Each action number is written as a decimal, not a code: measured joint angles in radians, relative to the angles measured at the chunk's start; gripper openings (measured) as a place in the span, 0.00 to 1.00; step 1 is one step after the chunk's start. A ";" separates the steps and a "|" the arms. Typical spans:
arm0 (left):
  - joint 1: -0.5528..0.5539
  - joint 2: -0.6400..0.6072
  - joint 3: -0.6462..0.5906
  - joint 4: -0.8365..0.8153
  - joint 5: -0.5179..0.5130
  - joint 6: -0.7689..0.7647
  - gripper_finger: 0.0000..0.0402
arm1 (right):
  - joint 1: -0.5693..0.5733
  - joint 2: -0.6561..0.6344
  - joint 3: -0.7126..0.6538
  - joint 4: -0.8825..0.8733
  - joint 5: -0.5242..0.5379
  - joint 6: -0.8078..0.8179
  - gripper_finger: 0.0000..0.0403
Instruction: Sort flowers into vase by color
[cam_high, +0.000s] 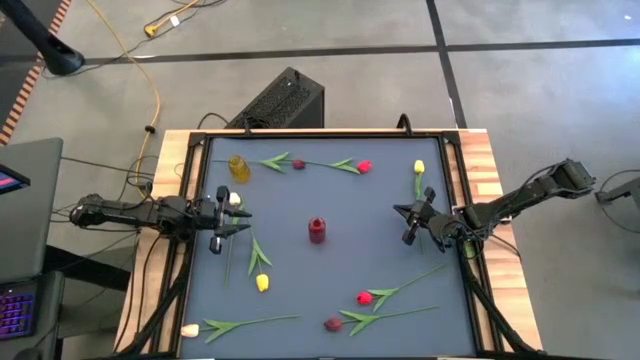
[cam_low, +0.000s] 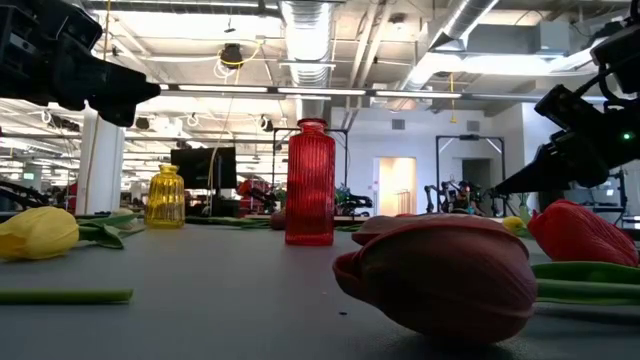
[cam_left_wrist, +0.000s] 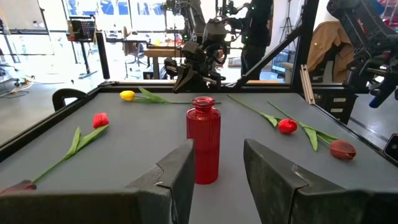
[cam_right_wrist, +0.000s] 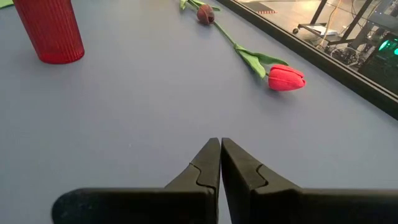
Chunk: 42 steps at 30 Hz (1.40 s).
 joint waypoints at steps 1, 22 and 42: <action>0.000 0.000 0.000 0.000 0.000 -0.023 0.31 | 0.000 0.000 0.000 0.000 0.000 0.000 0.10; -0.001 0.000 0.000 0.010 -0.069 -0.745 0.31 | 0.000 0.000 0.000 0.000 0.000 -0.003 0.10; 0.000 0.281 0.293 0.069 -0.301 -0.375 0.31 | -0.030 0.013 0.206 0.198 -0.127 -0.188 0.10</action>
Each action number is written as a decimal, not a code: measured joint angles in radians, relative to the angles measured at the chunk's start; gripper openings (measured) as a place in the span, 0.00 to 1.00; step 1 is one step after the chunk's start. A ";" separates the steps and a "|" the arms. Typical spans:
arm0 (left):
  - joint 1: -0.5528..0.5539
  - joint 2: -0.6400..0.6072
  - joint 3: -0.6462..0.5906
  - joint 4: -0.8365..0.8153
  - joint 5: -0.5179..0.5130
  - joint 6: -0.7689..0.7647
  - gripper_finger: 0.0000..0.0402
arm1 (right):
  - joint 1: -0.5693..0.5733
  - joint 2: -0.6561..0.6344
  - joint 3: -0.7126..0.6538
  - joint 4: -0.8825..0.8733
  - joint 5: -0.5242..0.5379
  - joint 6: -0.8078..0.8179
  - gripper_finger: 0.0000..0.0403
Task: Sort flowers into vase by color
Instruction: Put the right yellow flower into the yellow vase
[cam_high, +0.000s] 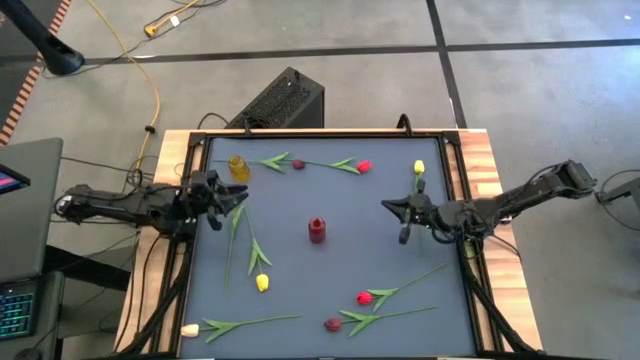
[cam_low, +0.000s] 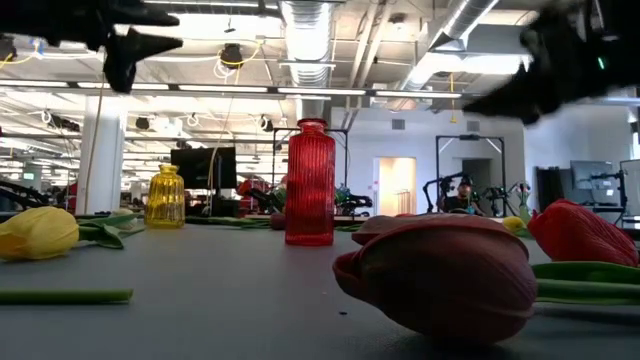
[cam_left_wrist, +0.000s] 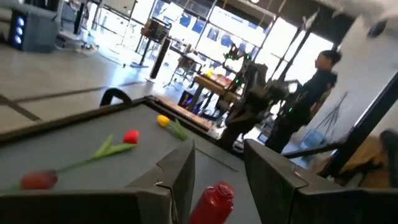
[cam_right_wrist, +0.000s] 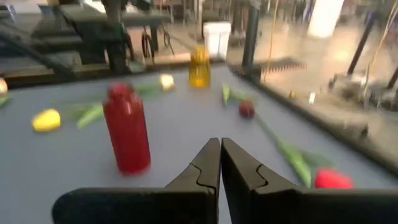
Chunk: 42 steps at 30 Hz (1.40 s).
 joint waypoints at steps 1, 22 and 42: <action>0.002 0.030 0.023 0.001 -0.005 0.027 0.31 | -0.005 0.005 0.034 -0.008 -0.002 -0.026 0.10; 0.213 0.453 0.324 -0.132 0.015 0.342 0.31 | -0.360 0.099 0.552 -1.300 -0.314 0.761 0.14; 0.253 0.480 0.324 -0.328 0.068 0.226 0.50 | -0.641 0.460 0.552 -1.432 -0.525 0.744 0.49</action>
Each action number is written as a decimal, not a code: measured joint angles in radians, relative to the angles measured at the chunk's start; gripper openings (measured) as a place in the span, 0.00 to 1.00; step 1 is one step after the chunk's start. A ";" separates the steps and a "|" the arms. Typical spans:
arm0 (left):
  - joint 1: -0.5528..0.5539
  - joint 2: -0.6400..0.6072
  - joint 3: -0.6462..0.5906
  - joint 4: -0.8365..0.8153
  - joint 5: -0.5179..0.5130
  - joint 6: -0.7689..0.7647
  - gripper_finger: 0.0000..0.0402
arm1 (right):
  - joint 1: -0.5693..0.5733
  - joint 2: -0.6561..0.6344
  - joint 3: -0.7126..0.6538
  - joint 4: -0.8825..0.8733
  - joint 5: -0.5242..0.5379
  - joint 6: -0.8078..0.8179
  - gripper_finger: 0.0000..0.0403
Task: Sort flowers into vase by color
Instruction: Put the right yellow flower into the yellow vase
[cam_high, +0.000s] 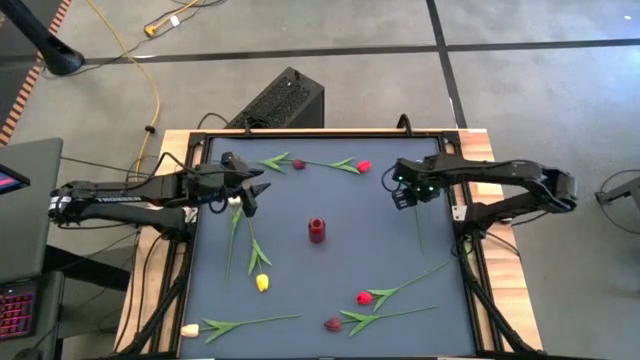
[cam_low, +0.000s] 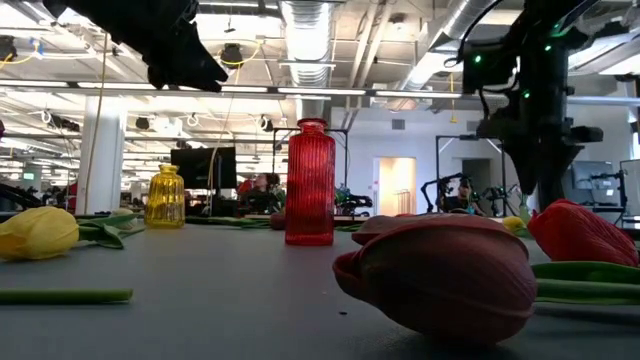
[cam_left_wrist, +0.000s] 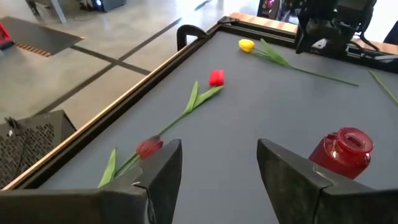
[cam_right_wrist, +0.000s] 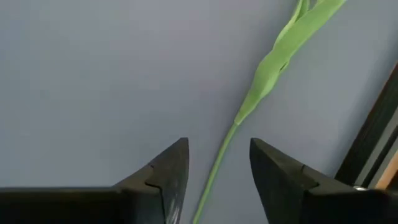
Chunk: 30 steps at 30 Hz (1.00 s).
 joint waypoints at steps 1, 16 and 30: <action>0.000 -0.001 0.000 -0.003 0.001 -0.002 0.50 | -0.004 0.018 0.000 0.001 0.000 -0.006 0.49; 0.000 -0.001 0.000 -0.051 0.054 -0.066 0.50 | -0.065 0.074 -0.095 0.126 -0.051 -0.052 0.49; 0.000 -0.001 0.000 -0.050 0.054 -0.084 0.50 | -0.056 0.065 -0.226 0.251 -0.049 0.017 0.48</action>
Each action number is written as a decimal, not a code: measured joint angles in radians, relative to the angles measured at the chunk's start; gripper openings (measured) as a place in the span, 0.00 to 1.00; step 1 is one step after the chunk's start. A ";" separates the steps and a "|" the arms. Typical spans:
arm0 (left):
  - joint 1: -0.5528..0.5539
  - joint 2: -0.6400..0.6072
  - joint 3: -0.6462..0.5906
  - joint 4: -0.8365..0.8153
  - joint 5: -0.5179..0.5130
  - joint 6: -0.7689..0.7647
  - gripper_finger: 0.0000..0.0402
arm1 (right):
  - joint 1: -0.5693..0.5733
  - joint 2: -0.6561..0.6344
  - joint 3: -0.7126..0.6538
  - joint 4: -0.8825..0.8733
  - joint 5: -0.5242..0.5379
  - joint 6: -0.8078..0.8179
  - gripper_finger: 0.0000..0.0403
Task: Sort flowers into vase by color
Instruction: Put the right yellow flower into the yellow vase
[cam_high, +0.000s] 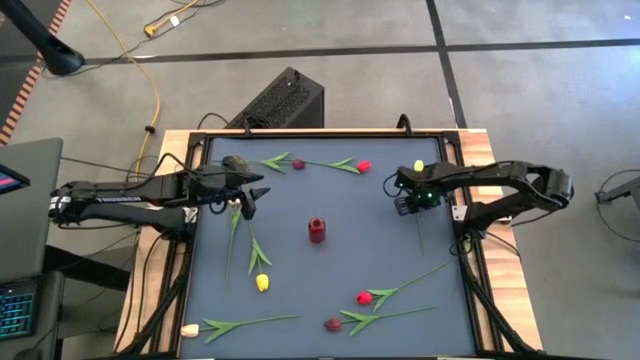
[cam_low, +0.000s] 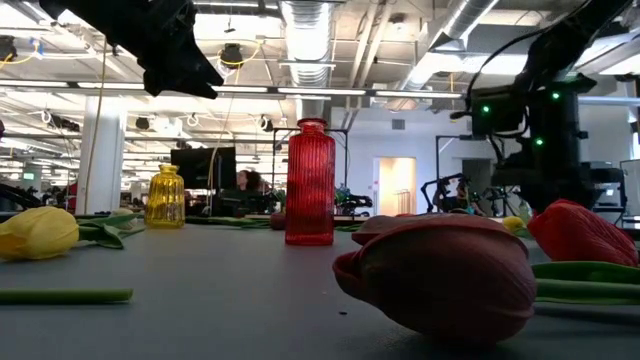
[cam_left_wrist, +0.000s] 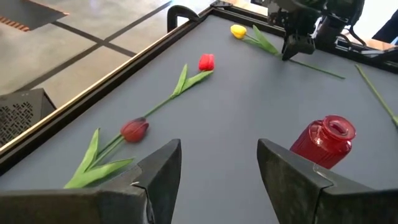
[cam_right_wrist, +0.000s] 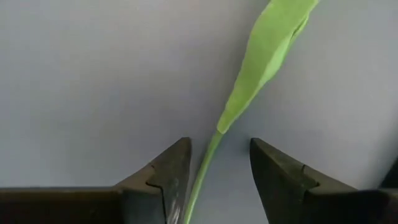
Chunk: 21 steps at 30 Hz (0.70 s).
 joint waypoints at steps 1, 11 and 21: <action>0.000 0.000 0.000 0.000 0.000 0.000 0.50 | 0.002 -0.001 -0.009 0.010 0.002 0.006 0.48; 0.000 0.000 0.000 -0.004 0.009 -0.013 0.50 | 0.003 0.001 -0.021 0.047 0.015 0.043 0.35; 0.000 0.000 -0.001 -0.033 0.089 -0.095 0.50 | 0.018 0.004 0.003 0.059 0.016 0.091 0.04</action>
